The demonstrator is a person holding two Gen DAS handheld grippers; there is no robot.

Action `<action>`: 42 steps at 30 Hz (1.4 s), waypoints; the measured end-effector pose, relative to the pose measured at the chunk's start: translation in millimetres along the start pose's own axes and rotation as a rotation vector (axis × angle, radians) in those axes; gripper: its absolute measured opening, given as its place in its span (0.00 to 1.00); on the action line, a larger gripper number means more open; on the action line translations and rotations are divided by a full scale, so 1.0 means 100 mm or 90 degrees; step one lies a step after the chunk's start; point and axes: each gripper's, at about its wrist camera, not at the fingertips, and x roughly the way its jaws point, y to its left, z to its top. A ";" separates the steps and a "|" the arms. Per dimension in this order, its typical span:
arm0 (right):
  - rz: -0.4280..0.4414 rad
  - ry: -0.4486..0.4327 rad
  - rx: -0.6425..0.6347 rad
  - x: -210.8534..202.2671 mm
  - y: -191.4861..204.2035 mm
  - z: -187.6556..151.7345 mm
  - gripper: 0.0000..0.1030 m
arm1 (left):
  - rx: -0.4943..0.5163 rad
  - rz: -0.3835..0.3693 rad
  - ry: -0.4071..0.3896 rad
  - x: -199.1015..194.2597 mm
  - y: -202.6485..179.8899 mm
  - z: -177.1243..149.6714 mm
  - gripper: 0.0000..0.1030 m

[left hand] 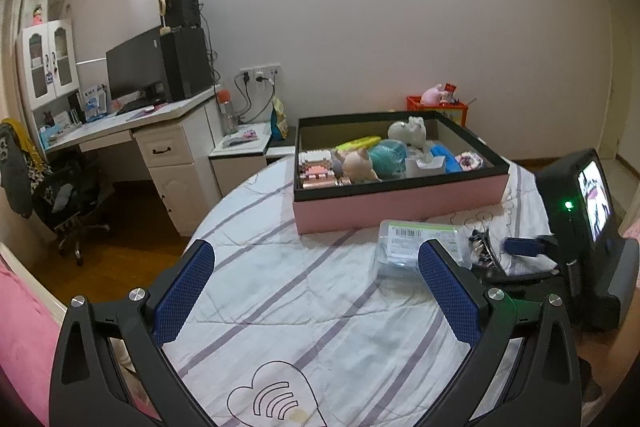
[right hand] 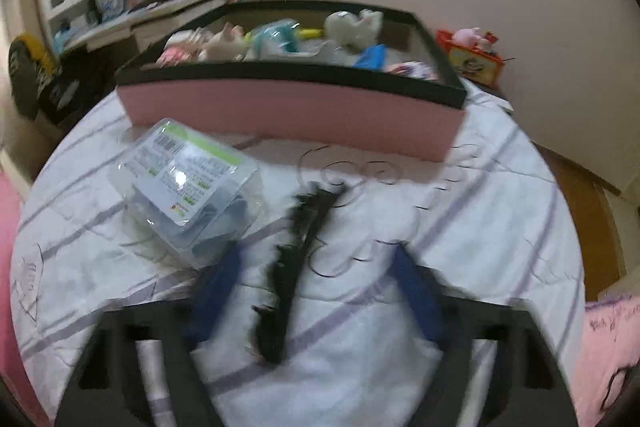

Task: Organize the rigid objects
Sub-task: 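Grasp the black hair clip with the right tool while the left tool grasps the clear plastic box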

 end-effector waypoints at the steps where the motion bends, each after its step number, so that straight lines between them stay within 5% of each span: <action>1: 0.005 -0.002 -0.007 0.01 0.01 0.01 0.41 | 0.002 -0.002 0.005 0.01 -0.02 -0.01 1.00; 6: 0.030 -0.005 0.002 -0.03 -0.11 0.00 0.20 | 0.002 -0.016 0.027 0.08 -0.08 -0.03 1.00; 21: 0.051 -0.024 0.079 -0.16 -0.69 -0.24 0.19 | -0.025 -0.093 0.152 0.74 -0.78 -0.06 1.00; 27: 0.069 -0.030 0.086 -0.14 -0.74 -0.25 0.19 | 0.014 -0.044 0.203 0.95 -0.94 -0.13 1.00; 42: 0.044 -0.028 0.073 -0.13 -0.67 -0.25 0.19 | -0.122 0.125 0.220 0.66 0.34 -0.46 1.00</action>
